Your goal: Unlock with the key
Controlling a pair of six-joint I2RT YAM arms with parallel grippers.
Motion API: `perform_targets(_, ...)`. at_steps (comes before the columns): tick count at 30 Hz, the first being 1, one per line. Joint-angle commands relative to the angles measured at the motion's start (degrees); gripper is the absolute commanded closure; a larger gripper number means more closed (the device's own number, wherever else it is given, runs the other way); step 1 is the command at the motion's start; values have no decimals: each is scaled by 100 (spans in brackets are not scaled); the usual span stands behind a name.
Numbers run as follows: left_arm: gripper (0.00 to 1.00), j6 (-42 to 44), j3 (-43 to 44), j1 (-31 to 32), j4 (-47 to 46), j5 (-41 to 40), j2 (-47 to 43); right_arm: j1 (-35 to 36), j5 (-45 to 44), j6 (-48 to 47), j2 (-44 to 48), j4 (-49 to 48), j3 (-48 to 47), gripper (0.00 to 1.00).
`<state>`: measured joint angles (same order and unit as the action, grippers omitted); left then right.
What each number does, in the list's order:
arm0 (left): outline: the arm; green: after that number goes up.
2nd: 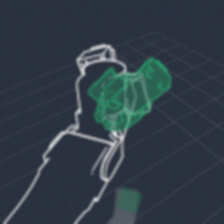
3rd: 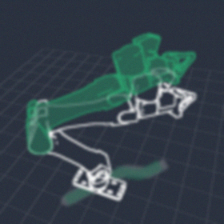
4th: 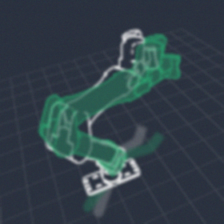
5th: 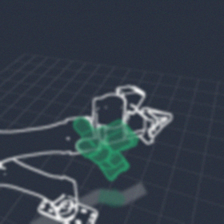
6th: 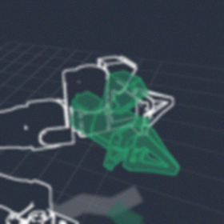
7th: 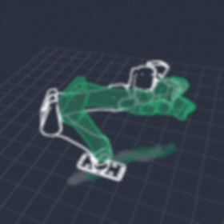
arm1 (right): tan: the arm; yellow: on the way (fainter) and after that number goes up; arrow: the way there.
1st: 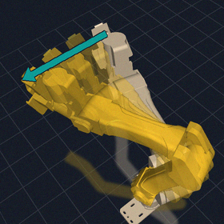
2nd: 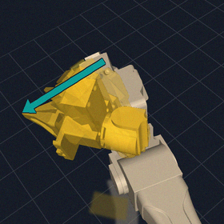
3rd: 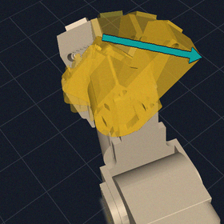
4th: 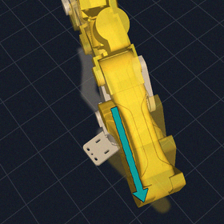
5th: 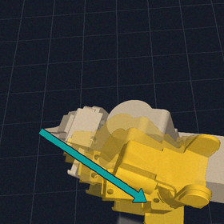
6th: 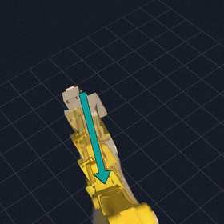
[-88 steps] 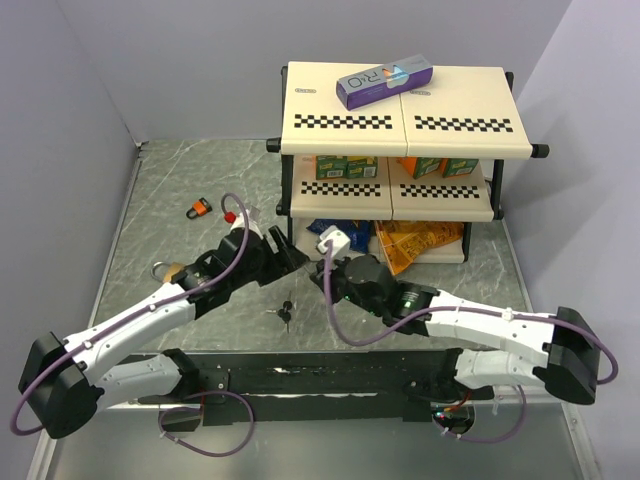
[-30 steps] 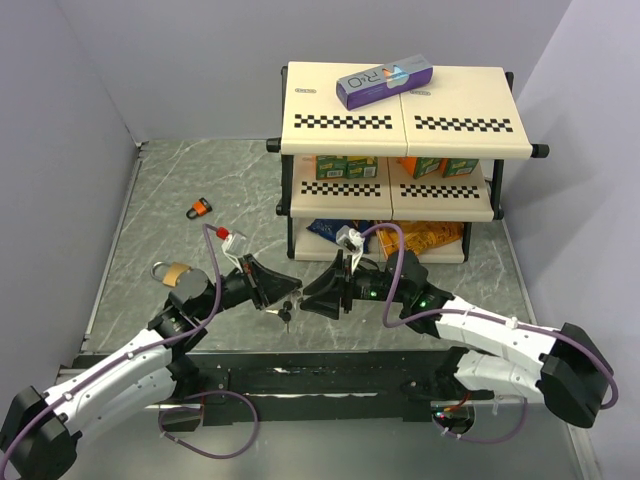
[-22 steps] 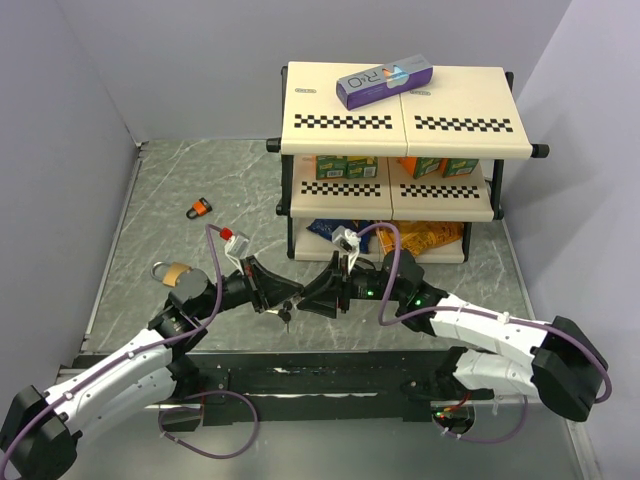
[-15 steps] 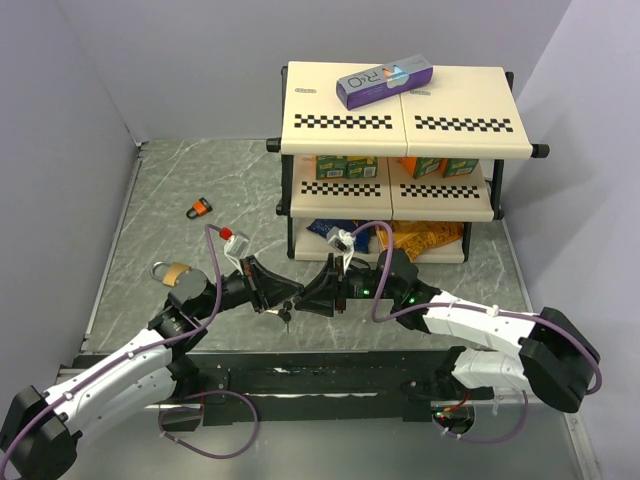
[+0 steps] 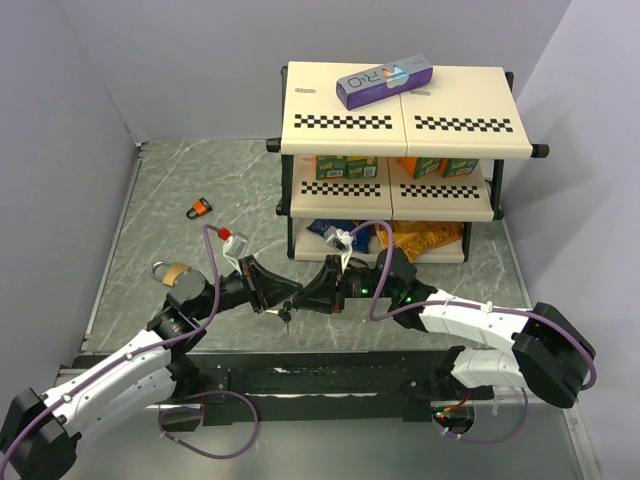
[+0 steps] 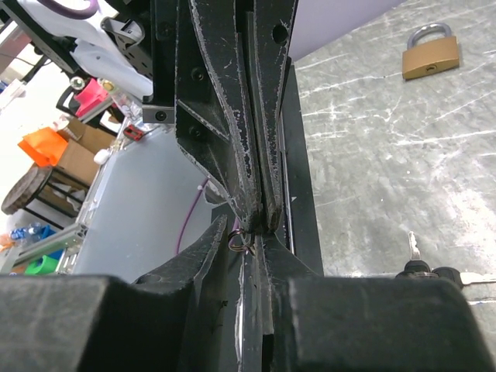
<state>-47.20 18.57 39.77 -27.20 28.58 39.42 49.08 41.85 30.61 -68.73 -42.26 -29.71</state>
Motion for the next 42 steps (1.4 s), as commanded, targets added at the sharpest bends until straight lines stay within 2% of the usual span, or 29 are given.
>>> perform_targets(1,99,141,103,-13,-171,69,13,-56,-36,33,0,-511,-149,89)
perform_targets(2,99,132,95,-13,-206,121,22,-74,-36,50,-9,-529,-140,92)
perform_targets(4,99,132,94,-13,-277,174,74,-83,8,50,-35,-529,-149,91)
perform_targets(5,99,123,94,-13,-286,183,83,-91,17,50,-44,-511,-157,82)
perform_targets(8,99,141,112,-13,-286,192,110,-144,8,120,-18,-599,-96,67)
perform_targets(13,99,150,130,-13,-303,201,136,-214,43,173,35,-652,-70,57)
perform_targets(16,99,141,121,-13,-321,192,154,-232,52,173,9,-634,-78,59)
perform_targets(20,99,132,121,-13,-330,140,145,-232,131,208,-70,-687,-96,70)
perform_targets(23,99,115,121,-13,-338,52,119,-232,219,235,-141,-722,-87,72)
perform_targets(42,99,-17,51,-13,-584,-89,163,-232,245,147,-194,-643,-26,66)
